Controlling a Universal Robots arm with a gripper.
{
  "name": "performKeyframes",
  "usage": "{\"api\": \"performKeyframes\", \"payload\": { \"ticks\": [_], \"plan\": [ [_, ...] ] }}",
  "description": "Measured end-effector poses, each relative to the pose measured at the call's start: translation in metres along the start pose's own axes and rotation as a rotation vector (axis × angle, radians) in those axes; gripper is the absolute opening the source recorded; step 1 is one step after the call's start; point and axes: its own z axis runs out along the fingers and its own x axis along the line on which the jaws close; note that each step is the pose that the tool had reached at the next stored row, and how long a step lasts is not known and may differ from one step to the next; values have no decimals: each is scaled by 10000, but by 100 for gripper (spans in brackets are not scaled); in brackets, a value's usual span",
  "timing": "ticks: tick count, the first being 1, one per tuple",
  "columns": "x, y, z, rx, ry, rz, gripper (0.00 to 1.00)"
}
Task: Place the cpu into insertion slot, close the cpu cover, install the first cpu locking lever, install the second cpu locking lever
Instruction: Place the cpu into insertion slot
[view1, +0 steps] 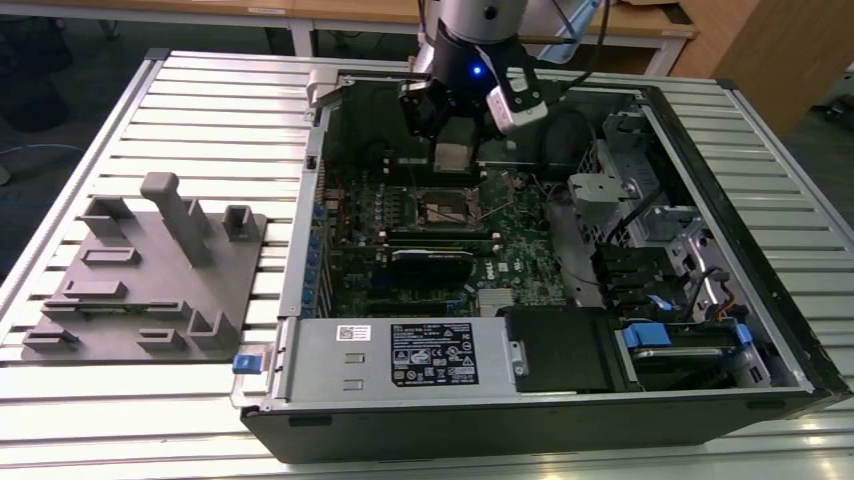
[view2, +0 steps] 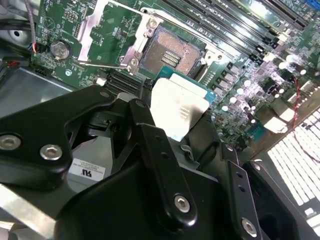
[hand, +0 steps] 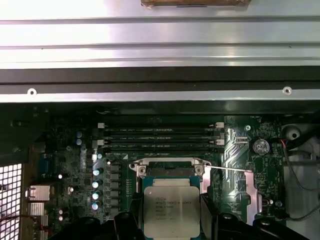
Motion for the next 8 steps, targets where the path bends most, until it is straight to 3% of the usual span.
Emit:
{"api": "performKeyframes", "payload": {
  "ticks": [4, 8],
  "plan": [
    [3, -5, 53, -1, -48, -9, 54],
    [6, -7, 72, -3, -53, -11, 54]
  ]
}}
